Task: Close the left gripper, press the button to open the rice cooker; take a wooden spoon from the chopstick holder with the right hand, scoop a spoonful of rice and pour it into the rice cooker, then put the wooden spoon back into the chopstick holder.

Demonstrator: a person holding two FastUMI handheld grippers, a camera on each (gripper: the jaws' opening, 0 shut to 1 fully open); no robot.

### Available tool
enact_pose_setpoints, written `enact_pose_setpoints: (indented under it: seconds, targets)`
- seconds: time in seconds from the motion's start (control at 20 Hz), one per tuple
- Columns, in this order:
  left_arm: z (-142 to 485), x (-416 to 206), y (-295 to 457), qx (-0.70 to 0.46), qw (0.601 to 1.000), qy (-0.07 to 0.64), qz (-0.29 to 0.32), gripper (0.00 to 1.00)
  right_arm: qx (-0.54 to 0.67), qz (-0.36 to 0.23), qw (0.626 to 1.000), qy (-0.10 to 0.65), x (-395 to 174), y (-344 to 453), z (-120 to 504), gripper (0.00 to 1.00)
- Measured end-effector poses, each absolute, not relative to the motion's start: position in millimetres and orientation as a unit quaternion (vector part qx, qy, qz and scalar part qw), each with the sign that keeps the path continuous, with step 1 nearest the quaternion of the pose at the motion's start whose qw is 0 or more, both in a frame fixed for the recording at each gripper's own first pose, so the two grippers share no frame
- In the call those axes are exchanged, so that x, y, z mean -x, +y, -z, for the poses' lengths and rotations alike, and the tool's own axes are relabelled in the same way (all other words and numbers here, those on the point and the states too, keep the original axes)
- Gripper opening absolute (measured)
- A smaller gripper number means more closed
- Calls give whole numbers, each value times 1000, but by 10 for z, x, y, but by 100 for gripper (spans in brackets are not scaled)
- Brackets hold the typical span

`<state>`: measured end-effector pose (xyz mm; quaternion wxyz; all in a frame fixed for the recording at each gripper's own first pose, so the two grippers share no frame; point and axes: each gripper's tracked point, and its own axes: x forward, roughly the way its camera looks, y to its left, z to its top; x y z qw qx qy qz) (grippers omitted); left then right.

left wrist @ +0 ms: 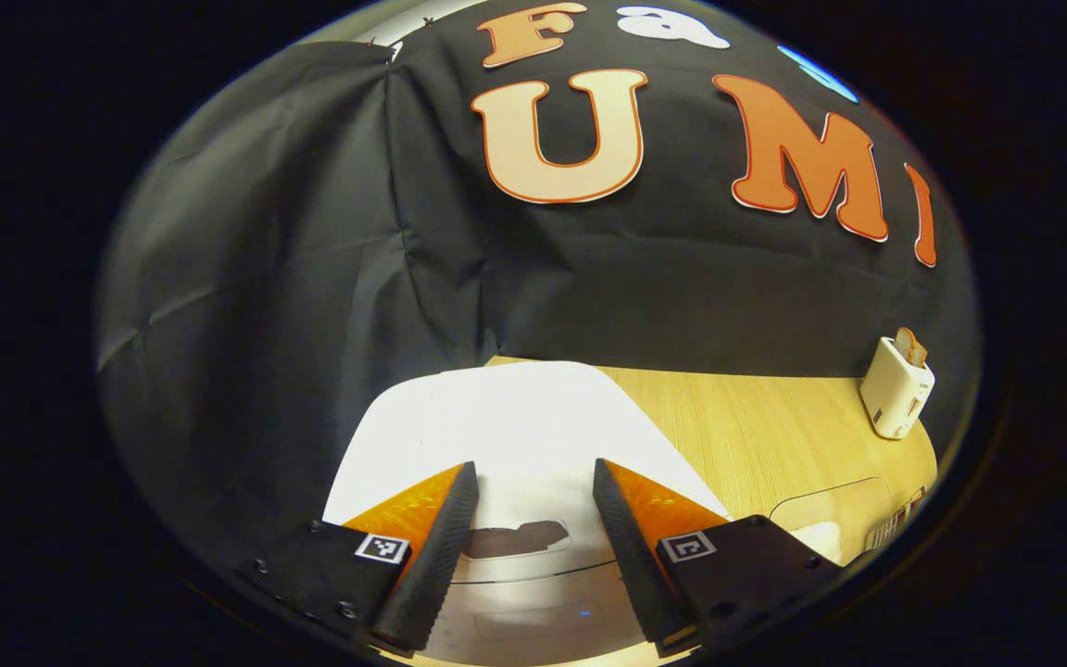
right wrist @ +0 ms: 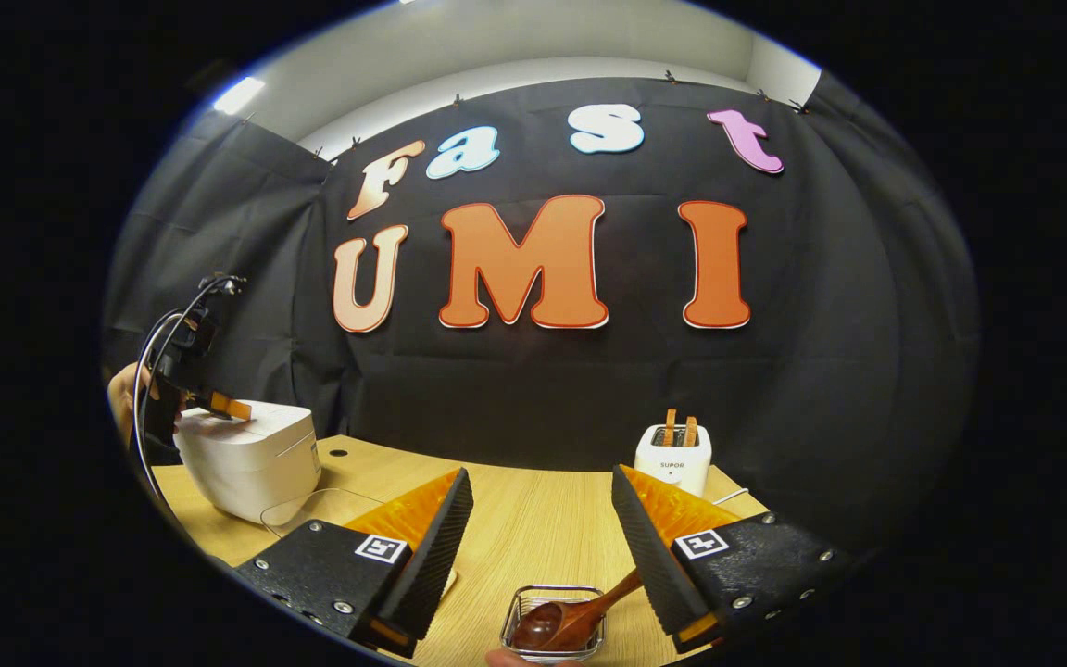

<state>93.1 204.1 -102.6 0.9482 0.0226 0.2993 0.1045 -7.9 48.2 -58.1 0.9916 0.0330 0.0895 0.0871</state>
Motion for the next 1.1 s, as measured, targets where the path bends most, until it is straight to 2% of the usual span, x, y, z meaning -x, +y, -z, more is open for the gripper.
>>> enact_pose_setpoints:
  seconds: [0.15, 0.35, 0.6, 0.65, 0.75, 0.8, 0.85, 0.95, 1.1]
  targets:
    - [985, -952, 2048, -25, 951, 286, -114, 84, -38, -92, 991, 90, 90, 535, 580, 89]
    - [891, -989, 2029, -91, 959, 241, -118, 84, -32, -95, 991, 91, 85, 580, 610, 89]
    - [644, -1020, 1486, -96, 981, 160, -58, 83, -27, -87, 991, 95, 40, 604, 637, 90]
    - [618, -1012, 1361, -87, 984, 149, -45, 91, -27, -86, 991, 95, 35, 617, 645, 90]
    - [539, -965, 1169, -81, 988, 126, -33, 89, -29, -85, 991, 97, 21, 657, 649, 90]
    - [442, -952, 1066, -80, 991, 105, -27, 98, -30, -86, 991, 98, 20, 681, 655, 90]
    - [329, -943, 1003, -78, 993, 85, -24, 93, -30, -85, 991, 100, 6, 697, 666, 90]
    - [112, -888, 850, -72, 996, 43, -19, 100, -30, -84, 991, 99, -7, 716, 654, 90]
    - [-126, -811, 671, -54, 998, -10, -12, 99, -32, -82, 991, 105, -25, 752, 673, 90]
